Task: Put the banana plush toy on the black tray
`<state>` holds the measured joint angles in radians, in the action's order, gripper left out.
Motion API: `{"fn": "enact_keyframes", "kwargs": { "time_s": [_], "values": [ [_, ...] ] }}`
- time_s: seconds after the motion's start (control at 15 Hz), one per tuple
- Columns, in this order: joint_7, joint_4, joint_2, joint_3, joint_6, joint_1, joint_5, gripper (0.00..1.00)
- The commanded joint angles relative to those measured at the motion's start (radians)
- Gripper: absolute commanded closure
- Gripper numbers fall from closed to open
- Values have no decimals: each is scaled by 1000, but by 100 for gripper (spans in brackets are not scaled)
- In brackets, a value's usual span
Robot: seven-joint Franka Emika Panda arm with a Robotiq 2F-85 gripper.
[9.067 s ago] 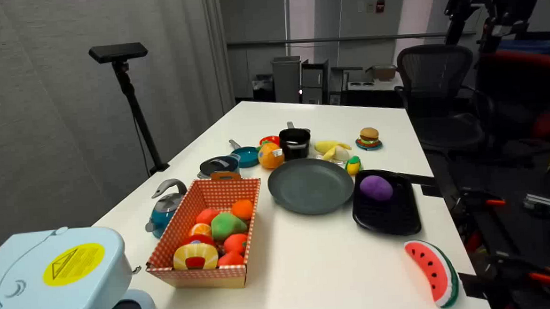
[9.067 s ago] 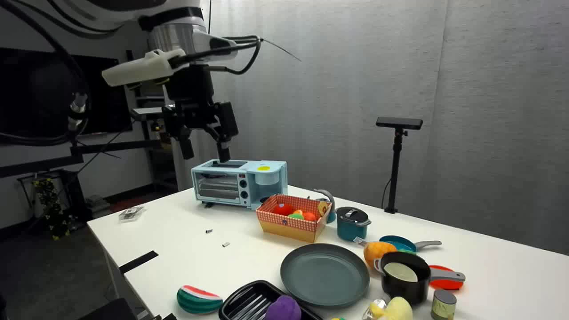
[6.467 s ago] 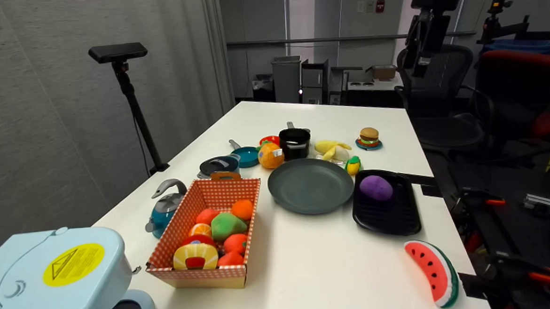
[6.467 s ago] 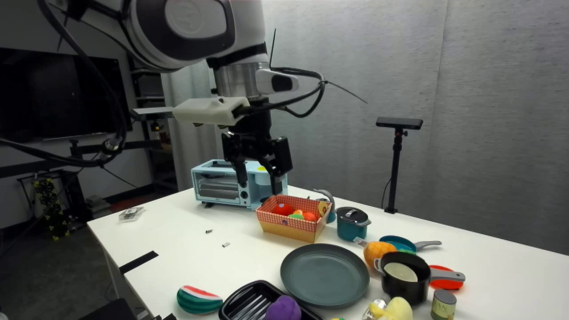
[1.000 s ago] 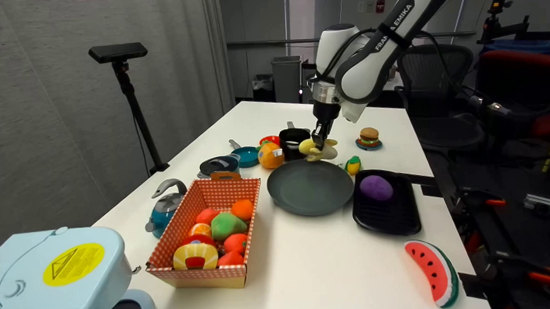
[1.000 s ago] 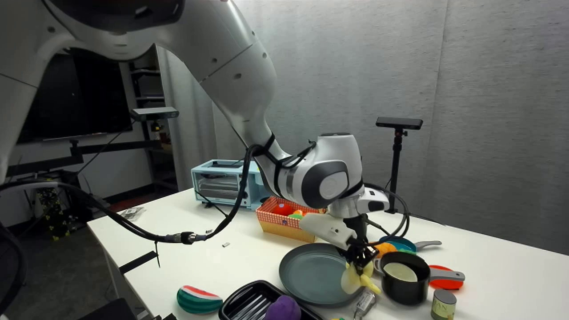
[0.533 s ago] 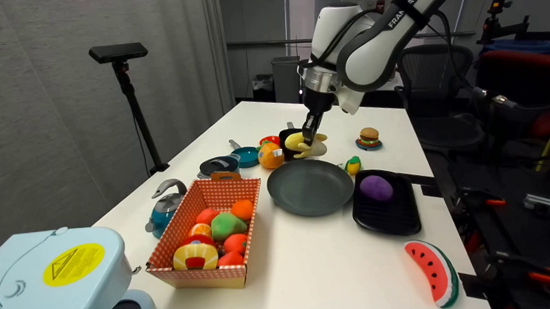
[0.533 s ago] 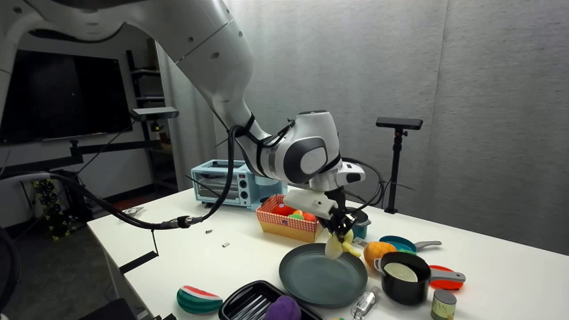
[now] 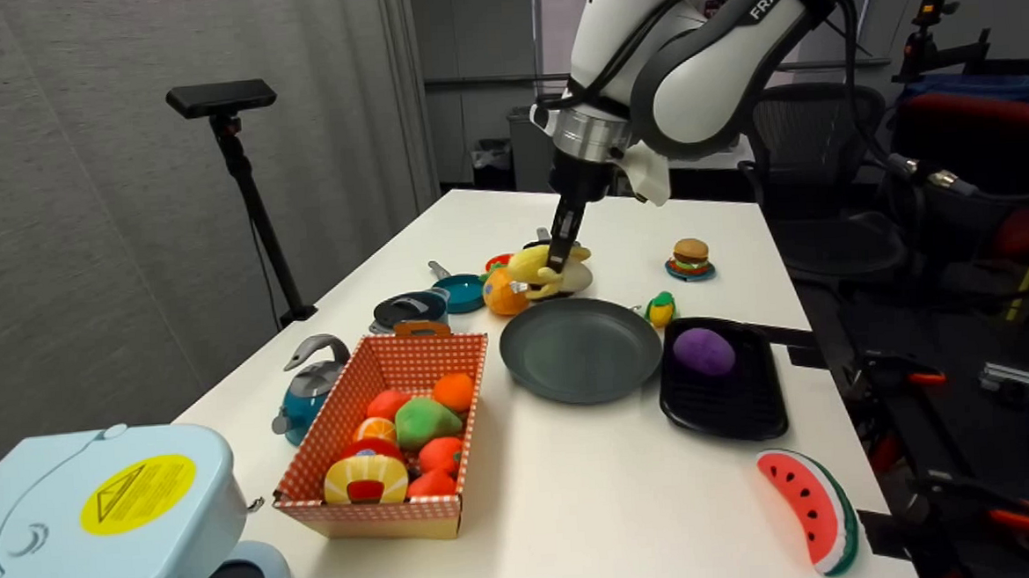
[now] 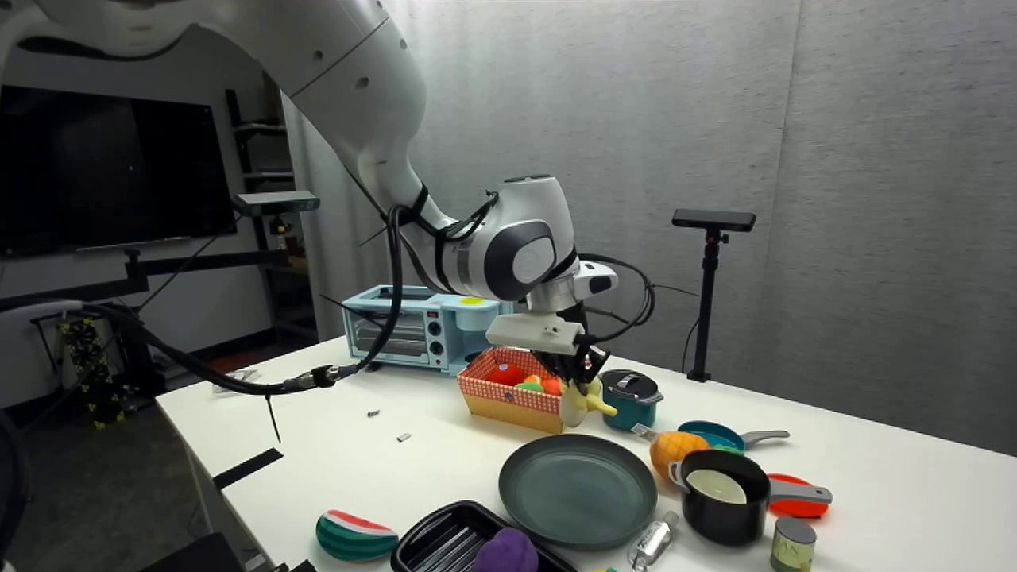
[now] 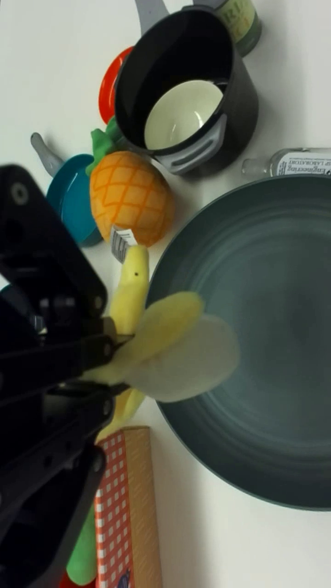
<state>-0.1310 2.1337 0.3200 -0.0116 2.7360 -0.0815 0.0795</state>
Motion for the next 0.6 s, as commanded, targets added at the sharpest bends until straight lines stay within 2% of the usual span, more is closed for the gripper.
{"fn": "enact_keyframes", "kwargs": {
  "time_s": [0.0,0.53],
  "values": [
    [-58,20,-32,5,16,0,8,97],
    [-96,-23,-20,-4,5,2,39,97]
  ]
}}
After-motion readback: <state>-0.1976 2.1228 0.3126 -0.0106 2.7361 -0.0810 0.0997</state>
